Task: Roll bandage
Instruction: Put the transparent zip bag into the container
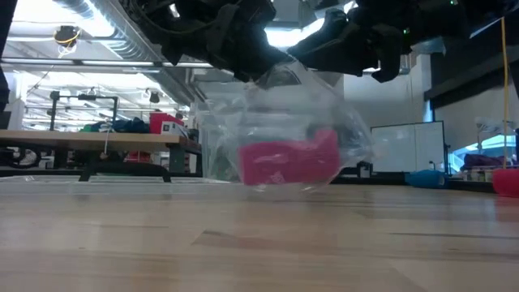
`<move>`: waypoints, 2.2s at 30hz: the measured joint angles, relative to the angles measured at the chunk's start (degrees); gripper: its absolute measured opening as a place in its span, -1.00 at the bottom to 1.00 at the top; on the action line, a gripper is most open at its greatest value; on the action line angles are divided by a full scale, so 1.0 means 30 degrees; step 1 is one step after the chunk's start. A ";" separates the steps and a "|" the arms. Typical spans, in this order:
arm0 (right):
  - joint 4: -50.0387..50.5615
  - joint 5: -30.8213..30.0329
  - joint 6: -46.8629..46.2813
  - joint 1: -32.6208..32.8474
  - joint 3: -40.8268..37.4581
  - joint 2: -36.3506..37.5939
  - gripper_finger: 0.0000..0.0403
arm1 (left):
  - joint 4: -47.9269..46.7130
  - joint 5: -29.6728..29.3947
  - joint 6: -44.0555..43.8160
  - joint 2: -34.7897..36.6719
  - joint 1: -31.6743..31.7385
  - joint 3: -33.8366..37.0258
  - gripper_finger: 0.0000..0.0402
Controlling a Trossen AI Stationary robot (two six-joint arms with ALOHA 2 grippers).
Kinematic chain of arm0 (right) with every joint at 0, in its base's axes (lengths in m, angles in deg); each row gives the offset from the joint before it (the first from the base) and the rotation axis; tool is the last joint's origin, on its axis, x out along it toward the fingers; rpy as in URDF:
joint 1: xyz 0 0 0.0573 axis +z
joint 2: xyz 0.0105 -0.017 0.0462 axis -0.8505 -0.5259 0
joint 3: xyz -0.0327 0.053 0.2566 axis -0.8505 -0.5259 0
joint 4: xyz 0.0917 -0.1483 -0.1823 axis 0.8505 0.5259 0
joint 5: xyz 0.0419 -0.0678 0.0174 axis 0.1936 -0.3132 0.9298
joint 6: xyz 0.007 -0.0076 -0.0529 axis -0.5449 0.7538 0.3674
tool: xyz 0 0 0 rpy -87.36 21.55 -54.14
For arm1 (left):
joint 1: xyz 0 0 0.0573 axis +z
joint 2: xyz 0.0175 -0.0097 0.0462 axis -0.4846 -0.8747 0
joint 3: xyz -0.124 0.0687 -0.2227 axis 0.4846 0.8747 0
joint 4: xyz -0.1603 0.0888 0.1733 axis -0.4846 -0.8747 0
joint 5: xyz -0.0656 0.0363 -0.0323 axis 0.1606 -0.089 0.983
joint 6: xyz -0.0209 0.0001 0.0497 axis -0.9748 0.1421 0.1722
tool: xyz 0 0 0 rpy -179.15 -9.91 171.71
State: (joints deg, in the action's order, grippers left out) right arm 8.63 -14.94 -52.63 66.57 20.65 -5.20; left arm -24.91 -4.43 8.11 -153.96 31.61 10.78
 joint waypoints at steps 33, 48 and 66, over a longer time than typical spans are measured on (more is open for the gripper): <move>0.8724 -0.9978 -0.2617 0.1899 0.1766 0.4511 0.17 | 0.0330 -0.5924 0.2441 0.1271 -0.0679 0.0000 -0.99; 1.6838 -0.3847 -1.2012 -0.0252 0.2091 0.7149 0.17 | -0.0432 -0.9942 0.5685 0.2091 -0.1062 -0.0342 -0.99; 1.2969 0.6923 -1.0552 -0.3824 0.2113 0.3901 0.17 | -0.0761 -0.9296 1.5688 0.2091 -0.2756 -0.0350 -0.98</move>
State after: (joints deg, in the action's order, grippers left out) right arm 47.54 5.83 -84.28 55.09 26.99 6.50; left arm -27.20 -32.32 55.18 -147.68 23.34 9.73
